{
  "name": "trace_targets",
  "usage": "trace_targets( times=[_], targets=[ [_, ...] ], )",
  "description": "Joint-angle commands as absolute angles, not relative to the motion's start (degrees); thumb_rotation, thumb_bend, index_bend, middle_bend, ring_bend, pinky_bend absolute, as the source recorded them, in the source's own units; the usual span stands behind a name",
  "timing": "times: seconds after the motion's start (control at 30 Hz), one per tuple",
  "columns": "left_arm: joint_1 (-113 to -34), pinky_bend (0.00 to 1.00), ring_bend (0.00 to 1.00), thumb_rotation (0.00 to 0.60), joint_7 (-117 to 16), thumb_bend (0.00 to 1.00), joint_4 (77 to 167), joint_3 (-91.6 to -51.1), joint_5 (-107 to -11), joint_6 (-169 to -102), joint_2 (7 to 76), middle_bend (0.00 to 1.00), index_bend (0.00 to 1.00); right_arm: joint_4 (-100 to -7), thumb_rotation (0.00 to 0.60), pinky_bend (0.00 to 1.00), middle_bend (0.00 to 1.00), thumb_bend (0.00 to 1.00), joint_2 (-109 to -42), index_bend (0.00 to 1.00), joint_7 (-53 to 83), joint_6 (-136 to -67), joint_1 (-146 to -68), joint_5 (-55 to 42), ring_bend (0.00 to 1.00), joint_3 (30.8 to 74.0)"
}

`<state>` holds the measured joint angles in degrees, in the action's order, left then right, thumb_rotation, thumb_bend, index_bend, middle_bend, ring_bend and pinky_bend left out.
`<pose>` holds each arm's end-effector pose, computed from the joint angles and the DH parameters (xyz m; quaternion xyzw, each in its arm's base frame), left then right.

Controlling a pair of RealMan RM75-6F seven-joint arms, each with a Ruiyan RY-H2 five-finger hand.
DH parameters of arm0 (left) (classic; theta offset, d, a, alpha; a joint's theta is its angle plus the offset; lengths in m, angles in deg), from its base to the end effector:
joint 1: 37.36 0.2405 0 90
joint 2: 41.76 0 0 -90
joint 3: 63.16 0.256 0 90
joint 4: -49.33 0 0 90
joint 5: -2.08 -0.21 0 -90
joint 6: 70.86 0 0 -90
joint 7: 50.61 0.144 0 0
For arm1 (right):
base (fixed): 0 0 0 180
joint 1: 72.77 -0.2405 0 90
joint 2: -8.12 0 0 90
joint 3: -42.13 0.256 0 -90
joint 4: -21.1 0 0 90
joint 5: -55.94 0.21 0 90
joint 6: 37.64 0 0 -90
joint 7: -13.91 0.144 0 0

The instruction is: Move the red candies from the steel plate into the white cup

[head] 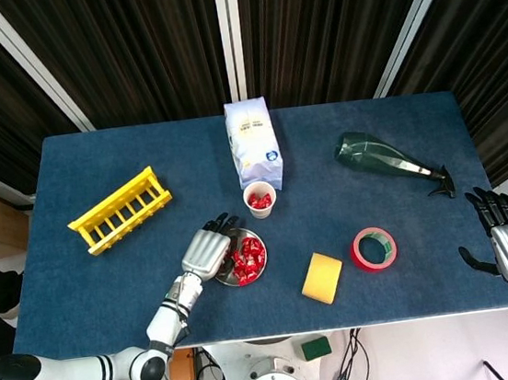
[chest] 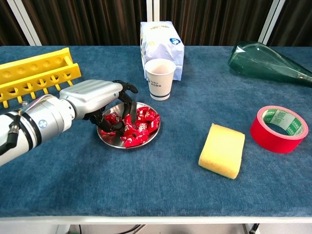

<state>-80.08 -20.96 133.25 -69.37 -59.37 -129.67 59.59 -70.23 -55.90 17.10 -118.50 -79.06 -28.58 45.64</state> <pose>-0.1169 0.2951 -0.0856 -0.7725 -0.3723 -0.3522 0.3749 -0.3165 -0.1914 0.1548 0.5942 -0.4151 0.3854 0.5711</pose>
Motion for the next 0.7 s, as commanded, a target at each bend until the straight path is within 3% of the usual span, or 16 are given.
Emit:
trace_targets(
  times=[0.03, 0.7],
  targets=[
    [-79.99, 0.20, 0.02, 0.600, -21.21, 0.38, 133.23, -69.44, -59.31, -129.48, 59.64, 0.11, 0.59, -70.27, 0.600, 0.00, 0.00, 0.29, -55.87, 0.00, 17.12, -118.52, -79.05, -28.56, 0.00, 45.65],
    [-78.38, 0.20, 0.03, 0.600, -24.82, 0.40, 140.19, -72.20, -61.13, -131.86, 53.88, 0.15, 0.64, -70.24, 0.600, 0.00, 0.00, 0.29, -55.95, 0.00, 17.05, -118.45, -79.10, -28.53, 0.00, 45.64]
  ],
)
